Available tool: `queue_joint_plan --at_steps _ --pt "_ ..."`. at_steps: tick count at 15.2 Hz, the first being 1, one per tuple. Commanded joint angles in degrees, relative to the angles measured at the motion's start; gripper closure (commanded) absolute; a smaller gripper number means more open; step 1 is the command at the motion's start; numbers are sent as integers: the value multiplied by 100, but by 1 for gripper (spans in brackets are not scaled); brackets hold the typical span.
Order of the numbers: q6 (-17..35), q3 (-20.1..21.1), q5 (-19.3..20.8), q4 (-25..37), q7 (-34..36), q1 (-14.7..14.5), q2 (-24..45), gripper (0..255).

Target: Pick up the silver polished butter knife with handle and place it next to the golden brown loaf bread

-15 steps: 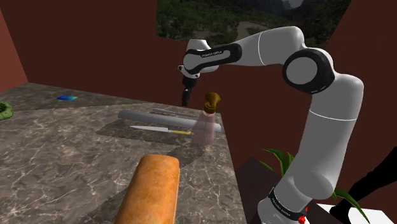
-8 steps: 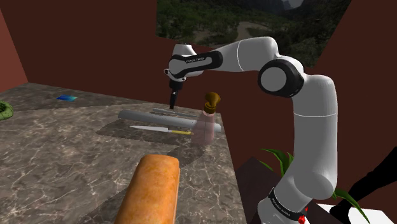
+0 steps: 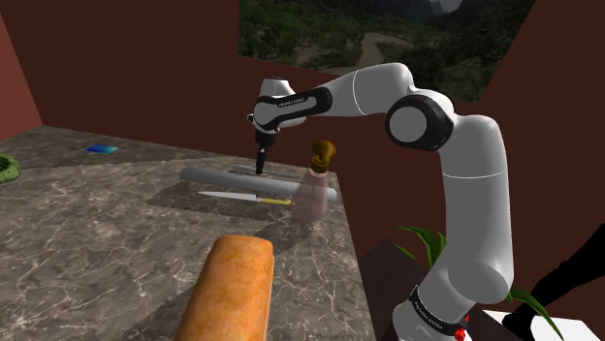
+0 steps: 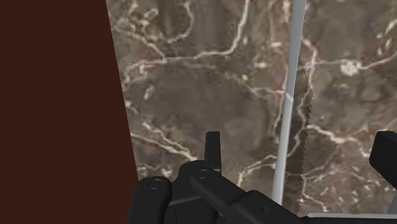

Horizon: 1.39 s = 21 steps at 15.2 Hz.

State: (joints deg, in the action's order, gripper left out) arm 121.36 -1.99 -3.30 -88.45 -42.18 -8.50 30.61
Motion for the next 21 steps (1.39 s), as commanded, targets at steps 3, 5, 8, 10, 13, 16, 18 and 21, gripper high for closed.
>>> queue_joint_plan --at_steps 3,5,8,10,13,16,18,21 --pt "29 0 -2 -9 -5 3 18 0" --pt "29 0 -2 -9 -5 3 18 0" --pt "28 0 -2 -8 -5 2 18 255" --pt "28 0 -2 -8 -5 2 18 255" --pt "28 0 -2 -8 -5 2 18 255" --pt "29 0 -2 -9 -5 3 18 255" --pt "-94 -2 3 53 1 2 -44 255" --pt "-283 -5 10 162 10 2 -125 255"
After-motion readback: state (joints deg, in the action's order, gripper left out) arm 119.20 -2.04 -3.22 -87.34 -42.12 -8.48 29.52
